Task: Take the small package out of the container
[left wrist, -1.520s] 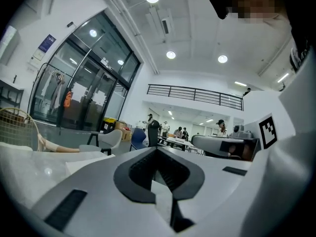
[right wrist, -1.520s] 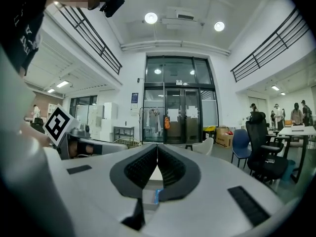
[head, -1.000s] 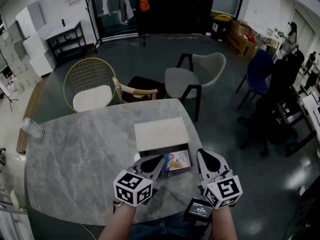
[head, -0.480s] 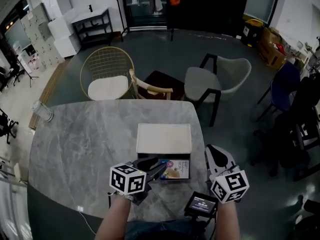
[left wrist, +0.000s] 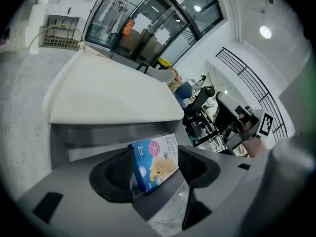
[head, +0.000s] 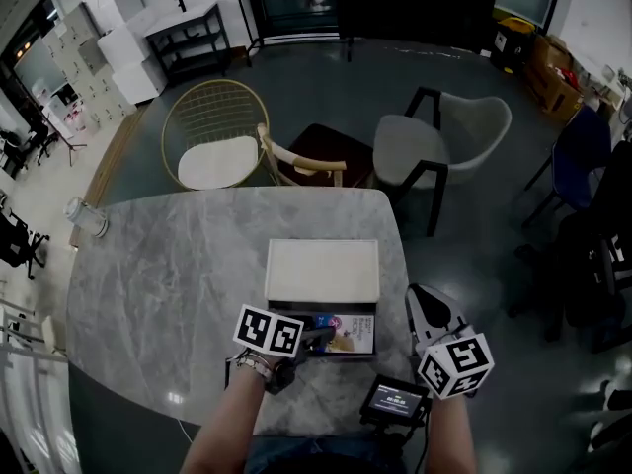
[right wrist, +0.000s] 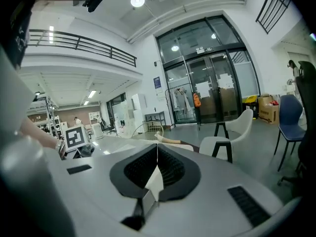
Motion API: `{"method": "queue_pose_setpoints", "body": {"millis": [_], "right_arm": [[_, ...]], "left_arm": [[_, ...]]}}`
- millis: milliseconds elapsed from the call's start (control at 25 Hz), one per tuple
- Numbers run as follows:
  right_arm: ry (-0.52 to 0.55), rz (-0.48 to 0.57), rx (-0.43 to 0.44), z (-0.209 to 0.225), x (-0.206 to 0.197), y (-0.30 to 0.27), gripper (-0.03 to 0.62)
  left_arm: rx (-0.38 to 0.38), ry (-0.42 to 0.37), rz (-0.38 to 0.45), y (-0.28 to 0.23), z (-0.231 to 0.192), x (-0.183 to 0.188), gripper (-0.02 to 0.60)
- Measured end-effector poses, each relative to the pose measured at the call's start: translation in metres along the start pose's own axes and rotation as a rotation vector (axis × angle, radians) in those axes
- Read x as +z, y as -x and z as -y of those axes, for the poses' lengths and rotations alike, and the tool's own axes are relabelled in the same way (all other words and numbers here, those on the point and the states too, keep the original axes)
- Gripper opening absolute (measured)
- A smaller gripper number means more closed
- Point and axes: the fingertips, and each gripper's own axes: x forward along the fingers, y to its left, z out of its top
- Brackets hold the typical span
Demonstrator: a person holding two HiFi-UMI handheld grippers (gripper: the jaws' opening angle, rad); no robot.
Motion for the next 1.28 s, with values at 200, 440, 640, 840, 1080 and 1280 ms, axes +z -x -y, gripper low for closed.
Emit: {"method": "queue_pose_setpoints", "body": {"millis": [200,440,640,840,1080,1280], "right_arm": [[-0.017,-0.026,0.010,0.002,-0.012,-0.001,0.025],[-0.046,-0.024,-0.012,0.010,-0.014,-0.003,0.025],[-0.057,-0.014,-0.026,0.008,-0.015,-0.005,0.025],[-0.072,-0.004,-0.060,0.012,-0.012,0.003,0.025],[-0.075,0.013,-0.085,0.009,-0.006,0.009,0.025],[-0.054,0.026,-0.081,-0.002,0.003,0.013,0.025]], "left_arm": [[0.030,0.051,-0.076,-0.020,-0.016,-0.003,0.287],[0.027,0.034,-0.137,-0.025,-0.015,-0.005,0.285],[0.025,-0.131,-0.191,-0.019,-0.009,-0.012,0.285],[-0.052,-0.232,-0.141,0.005,0.010,-0.009,0.274],[-0.121,-0.438,0.078,0.025,0.043,0.003,0.211],[-0.128,-0.450,0.319,0.030,0.059,0.013,0.210]]}}
